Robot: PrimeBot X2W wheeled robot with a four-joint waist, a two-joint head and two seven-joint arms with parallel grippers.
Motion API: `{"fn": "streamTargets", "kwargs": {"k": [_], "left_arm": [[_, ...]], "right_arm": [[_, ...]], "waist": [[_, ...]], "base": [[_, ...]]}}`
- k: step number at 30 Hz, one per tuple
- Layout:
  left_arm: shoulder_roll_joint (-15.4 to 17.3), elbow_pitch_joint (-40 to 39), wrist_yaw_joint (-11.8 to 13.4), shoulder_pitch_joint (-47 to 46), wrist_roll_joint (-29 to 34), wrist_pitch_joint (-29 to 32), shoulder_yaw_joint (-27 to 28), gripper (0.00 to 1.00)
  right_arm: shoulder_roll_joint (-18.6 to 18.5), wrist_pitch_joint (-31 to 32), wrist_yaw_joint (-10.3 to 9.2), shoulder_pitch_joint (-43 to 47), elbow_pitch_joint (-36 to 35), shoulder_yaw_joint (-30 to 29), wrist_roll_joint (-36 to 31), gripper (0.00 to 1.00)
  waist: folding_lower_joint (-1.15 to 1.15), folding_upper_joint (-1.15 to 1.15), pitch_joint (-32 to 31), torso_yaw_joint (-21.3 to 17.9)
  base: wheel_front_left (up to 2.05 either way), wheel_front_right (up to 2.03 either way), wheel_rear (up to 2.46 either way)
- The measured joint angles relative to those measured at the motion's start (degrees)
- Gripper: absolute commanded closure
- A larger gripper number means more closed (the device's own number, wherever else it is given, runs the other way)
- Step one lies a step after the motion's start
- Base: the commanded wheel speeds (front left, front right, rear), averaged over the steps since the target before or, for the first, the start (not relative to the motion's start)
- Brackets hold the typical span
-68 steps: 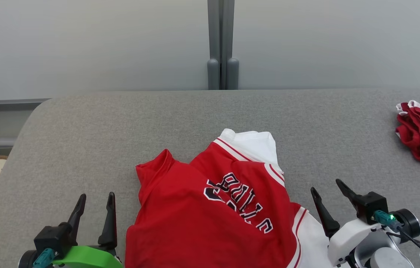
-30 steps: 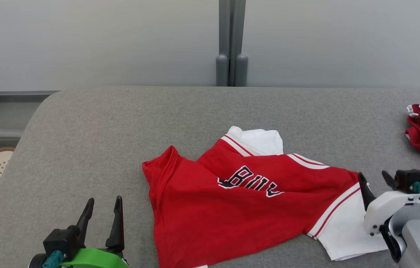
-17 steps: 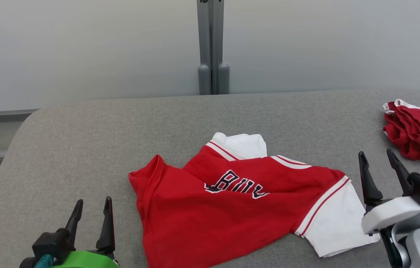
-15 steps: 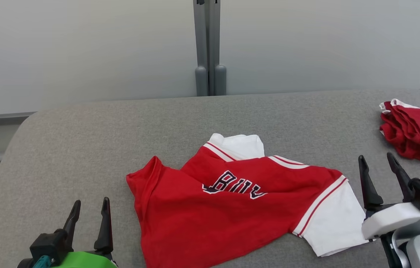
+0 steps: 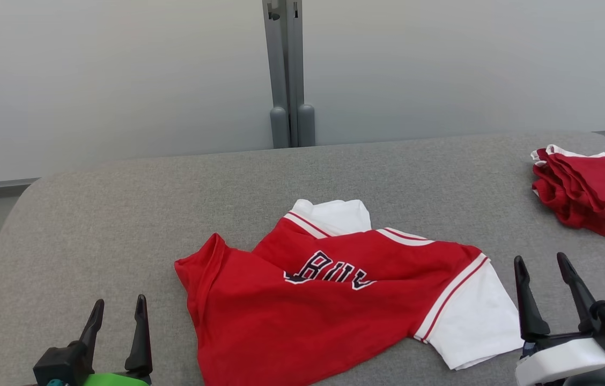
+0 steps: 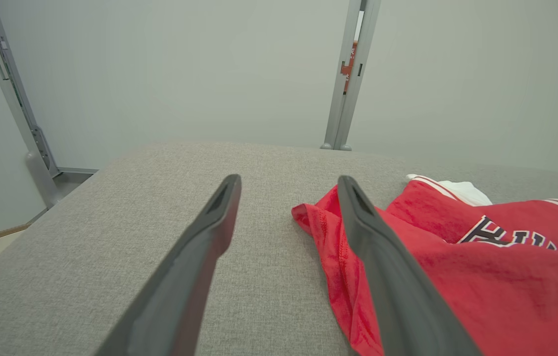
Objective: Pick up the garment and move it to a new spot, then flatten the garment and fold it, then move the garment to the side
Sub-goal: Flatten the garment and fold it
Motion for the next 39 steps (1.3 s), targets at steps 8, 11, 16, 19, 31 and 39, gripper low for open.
{"fn": "streamTargets", "kwargs": {"k": [8, 11, 16, 19, 31, 39], "left_arm": [[0.09, 0.13, 0.24, 0.2, 0.51, 0.0, -0.01, 0.0], [0.14, 0.34, 0.46, 0.2, 0.78, 0.0, -0.05, 0.0], [0.3, 0.64, 0.48, 0.2, 0.87, 0.0, -0.07, 0.0], [0.46, 0.74, 0.49, 0.2, 1.04, 0.0, -0.3, 0.0], [1.12, -0.59, 1.57, 0.16, 1.46, 1.02, -1.24, 0.0], [1.67, -2.94, 1.7, 0.18, 1.44, 2.9, -2.1, 0.0]], "right_arm": [[0.56, 0.0, 0.0, 1.23, -0.83, 2.58, 0.01, 0.0], [0.81, 0.0, -0.01, 1.34, -1.02, 2.93, 0.12, 0.0], [1.59, 0.0, 0.0, 1.48, -2.01, 3.54, 0.23, 0.0], [1.79, 0.37, -0.01, 1.75, -2.38, 3.94, 0.11, 0.0], [2.27, 2.12, 0.0, 2.31, -3.92, 3.66, -0.79, 0.0], [2.44, 2.79, 0.0, 2.59, -4.31, 3.57, -0.82, 0.0]], "waist": [[0.0, 0.0, -0.09, -0.05], [0.0, 0.0, -0.25, 0.02], [0.0, 0.0, -0.56, 0.2], [0.0, 0.0, -0.65, 0.32], [0.0, 0.0, -0.52, 0.55], [0.0, 0.0, -0.41, 0.76]], "base": [[0.0, 0.0, 0.0], [0.0, 0.0, 0.0], [0.0, 0.0, 0.0], [0.0, 0.0, 0.0], [0.0, 0.0, 0.0], [0.0, 0.0, 0.0]]}}
